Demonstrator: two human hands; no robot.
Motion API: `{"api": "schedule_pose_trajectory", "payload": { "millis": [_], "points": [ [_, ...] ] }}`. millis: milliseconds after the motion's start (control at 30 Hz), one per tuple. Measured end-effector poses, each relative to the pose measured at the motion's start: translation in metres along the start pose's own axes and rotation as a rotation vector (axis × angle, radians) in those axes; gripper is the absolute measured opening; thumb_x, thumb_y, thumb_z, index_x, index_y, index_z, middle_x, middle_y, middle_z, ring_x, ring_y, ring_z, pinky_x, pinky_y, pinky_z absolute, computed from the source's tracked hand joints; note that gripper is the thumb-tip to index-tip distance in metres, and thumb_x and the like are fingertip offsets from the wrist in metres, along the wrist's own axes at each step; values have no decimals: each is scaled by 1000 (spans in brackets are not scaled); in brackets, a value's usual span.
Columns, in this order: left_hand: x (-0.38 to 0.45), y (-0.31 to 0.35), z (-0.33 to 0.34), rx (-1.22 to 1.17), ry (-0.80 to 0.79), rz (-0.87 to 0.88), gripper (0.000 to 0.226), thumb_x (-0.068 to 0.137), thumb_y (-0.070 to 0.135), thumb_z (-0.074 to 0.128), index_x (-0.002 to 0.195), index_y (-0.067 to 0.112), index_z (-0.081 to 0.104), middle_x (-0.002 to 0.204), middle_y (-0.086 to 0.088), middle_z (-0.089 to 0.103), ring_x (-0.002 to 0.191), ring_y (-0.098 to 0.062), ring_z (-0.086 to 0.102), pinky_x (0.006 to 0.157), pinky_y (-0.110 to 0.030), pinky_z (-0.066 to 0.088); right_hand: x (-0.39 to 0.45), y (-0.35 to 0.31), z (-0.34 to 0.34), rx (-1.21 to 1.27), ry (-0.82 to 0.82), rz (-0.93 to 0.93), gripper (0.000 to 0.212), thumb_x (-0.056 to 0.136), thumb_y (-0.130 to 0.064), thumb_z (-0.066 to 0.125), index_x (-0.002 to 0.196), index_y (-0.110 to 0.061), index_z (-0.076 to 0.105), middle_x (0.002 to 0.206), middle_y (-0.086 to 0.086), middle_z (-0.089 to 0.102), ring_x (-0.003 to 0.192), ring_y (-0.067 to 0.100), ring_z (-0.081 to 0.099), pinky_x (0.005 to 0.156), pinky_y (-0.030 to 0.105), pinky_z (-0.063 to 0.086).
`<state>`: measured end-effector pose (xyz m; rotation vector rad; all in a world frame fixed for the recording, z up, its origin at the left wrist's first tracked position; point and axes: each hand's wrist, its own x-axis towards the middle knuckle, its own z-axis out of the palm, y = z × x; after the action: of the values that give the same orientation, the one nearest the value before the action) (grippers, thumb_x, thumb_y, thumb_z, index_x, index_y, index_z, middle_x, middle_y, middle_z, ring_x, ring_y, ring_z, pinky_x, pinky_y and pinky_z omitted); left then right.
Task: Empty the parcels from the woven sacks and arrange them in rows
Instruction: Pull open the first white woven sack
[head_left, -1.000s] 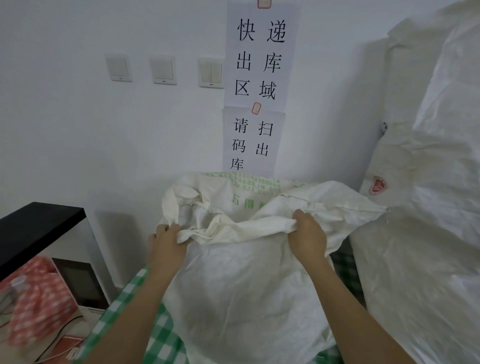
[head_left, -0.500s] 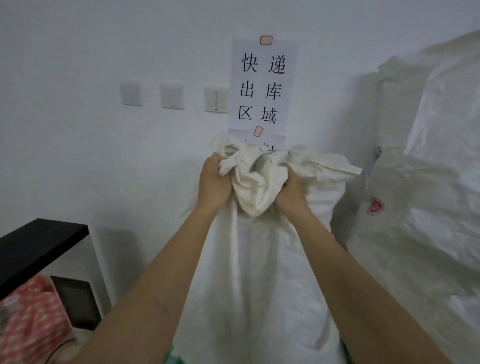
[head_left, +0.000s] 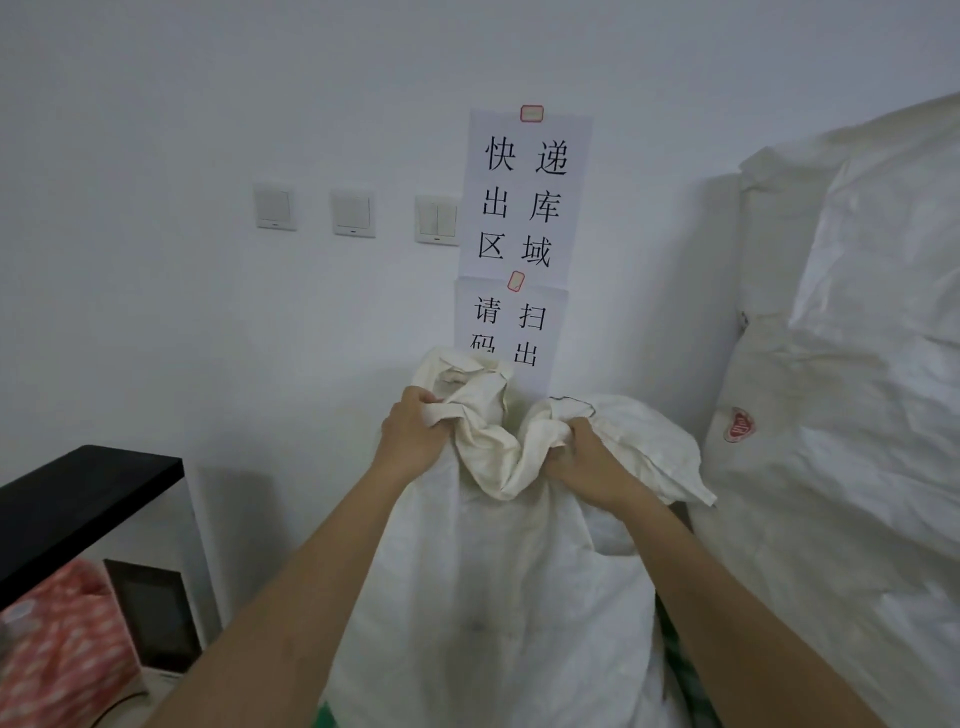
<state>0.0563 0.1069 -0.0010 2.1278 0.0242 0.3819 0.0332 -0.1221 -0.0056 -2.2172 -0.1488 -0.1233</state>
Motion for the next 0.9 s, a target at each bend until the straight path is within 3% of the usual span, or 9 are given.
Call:
{"api": "schedule_pose_trajectory", "payload": {
  "millis": [33,100,167,233,300,433,567,767,900],
  "points": [
    [-2,-4,-1,4,16,-2,33,91,27,58,121,16,47,120,-8,54,113,-29,51,91,-37,42,-5,6,2,-18,67,-21,61,87,-33,66,136,-15,35,131,1,43,125,22,43,97,36,42],
    [-6,-13,-4,2,28,-14,34,92,19,53,125,17,44,120,-10,53,114,-32,50,91,-39,42,-14,23,7,-201,211,12,80,83,-43,69,145,-24,23,150,5,23,143,29,17,115,48,20],
    [-10,-22,-6,-14,52,-19,37,92,16,51,128,18,43,120,-10,54,112,-32,52,92,-42,44,-22,38,10,-400,280,146,102,77,-57,70,151,-32,5,160,8,-6,147,33,-9,117,54,0],
    [-16,-28,-7,-50,99,-18,37,93,17,51,129,17,43,118,-6,55,108,-28,53,89,-39,45,-26,53,12,-451,227,296,119,69,-71,68,151,-35,-10,159,12,-18,145,38,-17,115,58,-5],
    [-24,-34,-7,-108,133,-33,37,95,22,52,131,16,42,112,0,53,98,-21,52,81,-33,42,-26,63,13,-418,140,389,132,60,-78,68,150,-34,-18,160,13,-11,147,40,-8,115,59,1],
    [-33,-55,1,-153,147,-122,46,95,33,54,131,11,36,114,-6,55,93,-23,56,75,-32,43,-17,72,21,-243,137,428,141,50,-74,78,151,-26,-9,154,16,19,143,37,19,114,52,25],
    [-33,-71,6,-84,111,-172,48,89,35,62,124,8,43,106,-9,59,99,-30,58,76,-32,43,-9,73,27,-194,185,446,114,58,-59,83,143,-22,17,139,11,32,134,32,27,104,44,31],
    [-25,-88,13,275,30,-157,56,84,41,66,122,5,46,116,-14,55,115,-35,46,87,-34,32,-1,75,36,-270,256,441,102,63,-61,80,141,-15,32,133,14,43,126,33,39,100,43,36],
    [-22,-90,16,490,-7,-204,61,82,52,64,126,14,46,143,-14,33,135,-36,25,108,-42,27,2,77,36,-381,270,417,91,66,-64,75,136,-18,39,128,14,43,123,33,38,97,40,35]
  ]
}}
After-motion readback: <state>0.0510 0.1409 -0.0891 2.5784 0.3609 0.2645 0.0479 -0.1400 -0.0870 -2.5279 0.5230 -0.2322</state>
